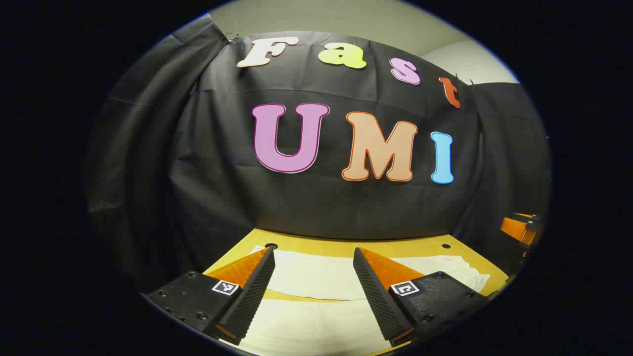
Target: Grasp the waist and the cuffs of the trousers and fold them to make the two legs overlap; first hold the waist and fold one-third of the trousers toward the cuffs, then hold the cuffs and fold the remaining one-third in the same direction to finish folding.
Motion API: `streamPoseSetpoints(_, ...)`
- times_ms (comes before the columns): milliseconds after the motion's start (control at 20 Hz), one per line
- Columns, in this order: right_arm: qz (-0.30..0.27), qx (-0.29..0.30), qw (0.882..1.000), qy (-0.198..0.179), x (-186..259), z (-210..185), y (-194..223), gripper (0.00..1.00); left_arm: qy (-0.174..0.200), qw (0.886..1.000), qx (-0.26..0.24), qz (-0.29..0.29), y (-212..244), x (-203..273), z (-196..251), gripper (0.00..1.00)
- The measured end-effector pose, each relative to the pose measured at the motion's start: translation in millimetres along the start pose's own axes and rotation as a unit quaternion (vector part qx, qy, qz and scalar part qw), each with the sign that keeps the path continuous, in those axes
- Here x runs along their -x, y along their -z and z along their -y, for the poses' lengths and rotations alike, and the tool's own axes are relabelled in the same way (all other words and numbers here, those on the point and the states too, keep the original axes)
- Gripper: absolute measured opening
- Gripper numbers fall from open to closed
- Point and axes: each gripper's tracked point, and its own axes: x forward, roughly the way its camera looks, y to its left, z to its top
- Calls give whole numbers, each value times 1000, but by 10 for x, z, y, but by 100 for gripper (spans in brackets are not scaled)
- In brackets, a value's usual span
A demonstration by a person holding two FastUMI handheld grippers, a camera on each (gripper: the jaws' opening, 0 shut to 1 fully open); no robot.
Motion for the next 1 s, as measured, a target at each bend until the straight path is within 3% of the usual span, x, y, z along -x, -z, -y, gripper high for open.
streamPoseSetpoints(850,-7,-1,1000,2,21,50,97,98,4,999,-11,-47,377,29,46,95)
streamPoseSetpoints(1000,-17,-1,1000,-7,13,-5,150,98,31,996,-19,-78,618,58,103,95)
